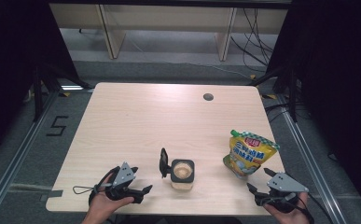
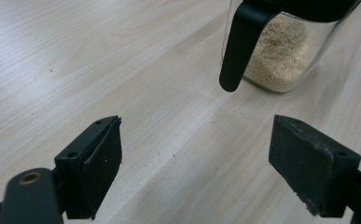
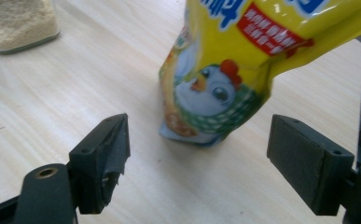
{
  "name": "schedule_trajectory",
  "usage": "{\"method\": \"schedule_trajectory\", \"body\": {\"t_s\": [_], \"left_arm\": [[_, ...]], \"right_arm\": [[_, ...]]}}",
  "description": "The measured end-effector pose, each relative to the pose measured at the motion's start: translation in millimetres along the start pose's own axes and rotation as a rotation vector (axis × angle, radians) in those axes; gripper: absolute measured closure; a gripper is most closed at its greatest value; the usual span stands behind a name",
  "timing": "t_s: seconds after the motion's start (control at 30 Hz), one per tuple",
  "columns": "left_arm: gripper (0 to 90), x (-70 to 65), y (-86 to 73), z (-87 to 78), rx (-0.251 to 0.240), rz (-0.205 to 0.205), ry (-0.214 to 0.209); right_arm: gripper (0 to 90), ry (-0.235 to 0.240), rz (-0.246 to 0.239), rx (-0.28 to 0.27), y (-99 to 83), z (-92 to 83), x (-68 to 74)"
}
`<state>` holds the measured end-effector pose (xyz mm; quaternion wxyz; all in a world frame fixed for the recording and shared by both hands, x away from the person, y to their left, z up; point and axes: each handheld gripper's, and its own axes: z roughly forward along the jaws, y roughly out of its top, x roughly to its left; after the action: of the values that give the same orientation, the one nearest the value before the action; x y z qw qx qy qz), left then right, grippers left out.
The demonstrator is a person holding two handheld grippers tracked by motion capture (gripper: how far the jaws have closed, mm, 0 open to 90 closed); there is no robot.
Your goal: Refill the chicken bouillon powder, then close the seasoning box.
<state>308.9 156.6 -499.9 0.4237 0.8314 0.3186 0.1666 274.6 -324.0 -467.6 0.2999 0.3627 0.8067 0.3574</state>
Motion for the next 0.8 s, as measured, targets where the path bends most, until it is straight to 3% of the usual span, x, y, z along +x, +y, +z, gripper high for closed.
{"method": "schedule_trajectory", "body": {"t_s": [0.17, 0.2, 0.23, 0.27, 0.3, 0.33, 0.57, 0.6, 0.7, 0.73, 0.8], "left_arm": [[16.9, -0.3, -1.0, -0.3, -0.003, -0.004, -0.003], [16.9, -0.5, -1.3, -0.4, -0.003, -0.007, -0.002], [16.9, -0.4, -1.3, -0.7, -0.005, -0.005, -0.004], [16.8, 1.1, -1.1, -1.4, 0.003, 0.011, -0.006], [16.8, 0.6, -1.1, -1.2, 0.000, -0.002, -0.003], [16.8, 2.1, -1.5, -1.9, 0.021, 0.013, 0.007], [16.8, 0.0, -2.0, -2.4, 0.012, -0.010, -0.002], [16.8, 1.4, -1.4, -2.6, 0.014, 0.017, -0.002], [16.8, 0.5, -1.4, -2.5, 0.011, 0.015, -0.003], [16.8, -2.8, -2.1, -1.7, -0.008, -0.030, -0.001], [16.8, -1.0, -1.5, -3.0, -0.007, -0.012, -0.004]], "right_arm": [[22.5, 0.018, -0.012, 0.015, -2.0, -1.4, 4.9], [22.2, 0.025, 0.018, 0.023, -2.3, -2.3, 8.8], [22.2, 0.036, -0.005, 0.019, -2.4, -1.6, 8.4], [22.2, 0.045, -0.006, 0.015, -2.7, -1.5, 9.6], [22.1, 0.049, 0.013, 0.019, -2.9, -2.2, 12.3], [22.1, 0.066, -0.015, 0.016, -2.7, -2.0, 13.5], [22.0, 0.091, -0.022, 0.024, -2.7, -2.4, 21.4], [22.0, 0.098, -0.024, 0.024, -2.7, -2.4, 22.3], [22.1, 0.104, -0.044, 0.034, -2.8, -1.8, 26.1], [22.2, 0.106, -0.055, 0.037, -3.0, -0.7, 27.3], [22.3, 0.113, -0.062, 0.037, -2.8, 0.2, 27.5]]}}
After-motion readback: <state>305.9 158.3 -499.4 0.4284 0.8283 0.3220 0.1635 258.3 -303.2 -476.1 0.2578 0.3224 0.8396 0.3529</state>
